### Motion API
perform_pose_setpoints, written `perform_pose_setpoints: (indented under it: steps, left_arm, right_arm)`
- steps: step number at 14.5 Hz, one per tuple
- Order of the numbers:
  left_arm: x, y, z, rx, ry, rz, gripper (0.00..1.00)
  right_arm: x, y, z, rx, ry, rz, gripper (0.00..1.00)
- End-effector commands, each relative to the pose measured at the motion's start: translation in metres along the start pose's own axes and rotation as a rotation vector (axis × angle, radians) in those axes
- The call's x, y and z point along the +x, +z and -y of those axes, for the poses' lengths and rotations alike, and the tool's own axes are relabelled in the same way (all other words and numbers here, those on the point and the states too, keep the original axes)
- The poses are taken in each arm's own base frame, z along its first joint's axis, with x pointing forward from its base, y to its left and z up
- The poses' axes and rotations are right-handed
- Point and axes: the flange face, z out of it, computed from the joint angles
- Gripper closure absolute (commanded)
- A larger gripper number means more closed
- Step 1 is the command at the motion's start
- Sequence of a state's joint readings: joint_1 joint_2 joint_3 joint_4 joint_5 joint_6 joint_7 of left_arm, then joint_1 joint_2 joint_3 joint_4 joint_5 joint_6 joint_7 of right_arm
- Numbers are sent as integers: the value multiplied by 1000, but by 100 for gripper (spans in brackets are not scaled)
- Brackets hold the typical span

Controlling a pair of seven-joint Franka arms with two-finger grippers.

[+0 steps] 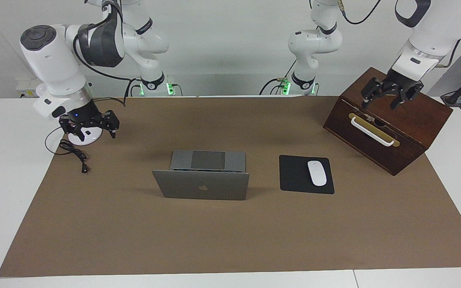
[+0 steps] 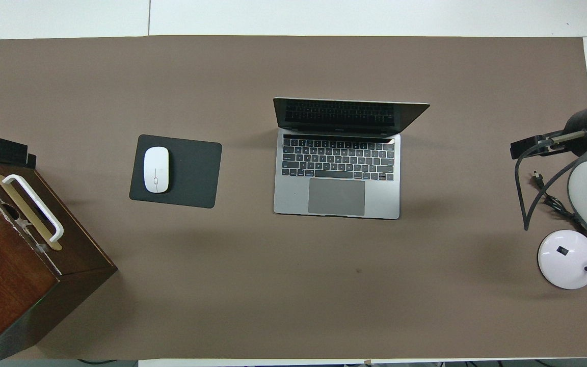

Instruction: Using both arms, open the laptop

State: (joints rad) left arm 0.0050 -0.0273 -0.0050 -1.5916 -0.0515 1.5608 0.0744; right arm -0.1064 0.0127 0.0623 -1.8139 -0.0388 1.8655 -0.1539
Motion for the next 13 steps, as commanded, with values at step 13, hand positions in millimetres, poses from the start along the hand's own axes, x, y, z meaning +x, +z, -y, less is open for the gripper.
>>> perform_pose_setpoints:
  steps: [13]
  left_arm:
    - [-4,0,0,22,-26,-14,0]
  right_arm:
    - [-1,-24,2,14,12,-26,0]
